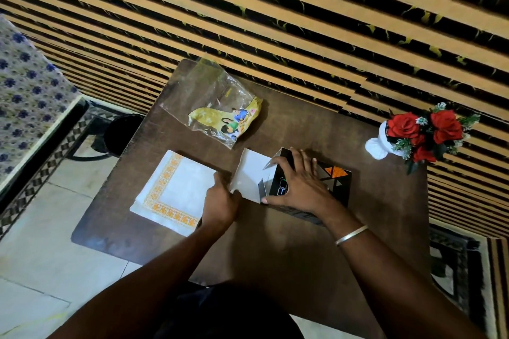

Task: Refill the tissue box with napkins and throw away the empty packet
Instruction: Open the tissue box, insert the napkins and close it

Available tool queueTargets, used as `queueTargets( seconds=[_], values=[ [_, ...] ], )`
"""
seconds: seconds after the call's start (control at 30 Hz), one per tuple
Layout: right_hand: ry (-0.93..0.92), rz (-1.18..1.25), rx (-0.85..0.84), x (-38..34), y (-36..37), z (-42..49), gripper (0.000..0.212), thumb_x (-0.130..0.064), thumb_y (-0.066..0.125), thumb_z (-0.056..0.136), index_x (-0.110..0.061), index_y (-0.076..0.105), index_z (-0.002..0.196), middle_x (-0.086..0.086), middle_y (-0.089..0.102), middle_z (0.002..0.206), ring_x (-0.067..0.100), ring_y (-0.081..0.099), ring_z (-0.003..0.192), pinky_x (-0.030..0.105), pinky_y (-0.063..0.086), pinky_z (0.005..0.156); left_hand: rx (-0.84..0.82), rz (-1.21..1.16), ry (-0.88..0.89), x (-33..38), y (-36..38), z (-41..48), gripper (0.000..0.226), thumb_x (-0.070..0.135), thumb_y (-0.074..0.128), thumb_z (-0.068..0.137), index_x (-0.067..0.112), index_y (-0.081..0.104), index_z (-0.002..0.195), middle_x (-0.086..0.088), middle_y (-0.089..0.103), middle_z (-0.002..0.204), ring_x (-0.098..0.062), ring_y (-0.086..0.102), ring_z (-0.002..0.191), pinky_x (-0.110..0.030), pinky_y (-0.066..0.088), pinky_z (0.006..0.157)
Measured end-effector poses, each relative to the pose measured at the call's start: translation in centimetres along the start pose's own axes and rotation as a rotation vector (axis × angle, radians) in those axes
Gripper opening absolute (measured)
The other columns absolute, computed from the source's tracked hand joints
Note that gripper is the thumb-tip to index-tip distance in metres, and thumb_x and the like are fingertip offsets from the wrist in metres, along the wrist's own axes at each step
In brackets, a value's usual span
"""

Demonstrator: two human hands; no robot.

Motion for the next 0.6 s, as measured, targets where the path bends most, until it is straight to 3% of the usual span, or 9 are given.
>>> queueTargets(
  seconds=[0.07,0.13,0.23,0.3,0.43,0.6],
  values=[
    [0.023,0.016,0.004,-0.2,-0.3,0.3,0.066,-0.071,0.058,0.079,-0.043,0.033,0.133,0.012,0.007,0.162,0.039,-0.002,0.151,0.062,-0.002,0.121,0.001,0.047,0.136,1.9,0.2,-0.6,0.025,0.018,0.058,0.094,0.020,0.047,0.117,-0.004,0.069,0.102,-0.023,0.069,0.083,-0.040,0.060,0.073],
    [0.044,-0.020,0.009,-0.3,-0.4,0.6,0.049,-0.063,0.050,0.089,-0.041,0.036,0.131,0.012,0.010,0.159,0.039,0.000,0.150,0.062,0.000,0.121,-0.031,0.032,0.279,4.0,0.6,-1.1,0.030,0.012,0.055,0.093,0.020,0.052,0.122,-0.005,0.069,0.105,-0.019,0.068,0.091,-0.039,0.058,0.082],
    [0.086,-0.088,-0.013,-0.5,-0.3,1.1,0.062,-0.056,0.050,0.090,-0.033,0.030,0.145,0.014,0.014,0.157,0.040,0.008,0.147,0.062,0.006,0.121,-0.166,0.045,0.399,5.9,1.7,-0.7,0.055,-0.003,0.053,0.085,0.013,0.053,0.137,-0.006,0.061,0.134,-0.020,0.057,0.123,-0.031,0.046,0.103],
    [0.100,-0.126,-0.027,-0.7,-0.4,1.3,0.075,-0.055,0.052,0.088,-0.028,0.022,0.151,0.015,0.016,0.155,0.040,0.013,0.144,0.062,0.010,0.120,-0.243,0.080,0.402,6.5,2.2,-0.3,0.054,-0.005,0.051,0.085,0.011,0.057,0.136,-0.006,0.056,0.142,-0.021,0.051,0.132,-0.028,0.039,0.109],
    [0.098,-0.164,-0.029,-0.7,-0.9,1.5,0.087,-0.058,0.055,0.084,-0.025,0.015,0.154,0.014,0.020,0.153,0.038,0.018,0.142,0.060,0.015,0.118,-0.281,0.037,0.281,4.9,2.1,0.8,0.025,0.009,0.049,0.095,0.010,0.072,0.105,-0.003,0.062,0.131,-0.018,0.056,0.119,-0.022,0.037,0.092],
    [0.095,-0.173,-0.027,-0.5,-1.2,1.8,0.099,-0.064,0.059,0.078,-0.024,0.013,0.155,0.011,0.027,0.151,0.036,0.027,0.136,0.057,0.025,0.115,-0.346,0.090,0.171,1.8,3.1,2.3,0.022,0.034,0.063,0.090,0.014,0.071,0.088,-0.003,0.063,0.131,-0.022,0.060,0.115,-0.031,0.046,0.096]
  ],
)
Point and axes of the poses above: each hand's wrist, its own z-axis towards the middle knuckle, its own y-axis out of the palm, x = y × z, the point moved 8 cm from there along z, towards the middle knuckle
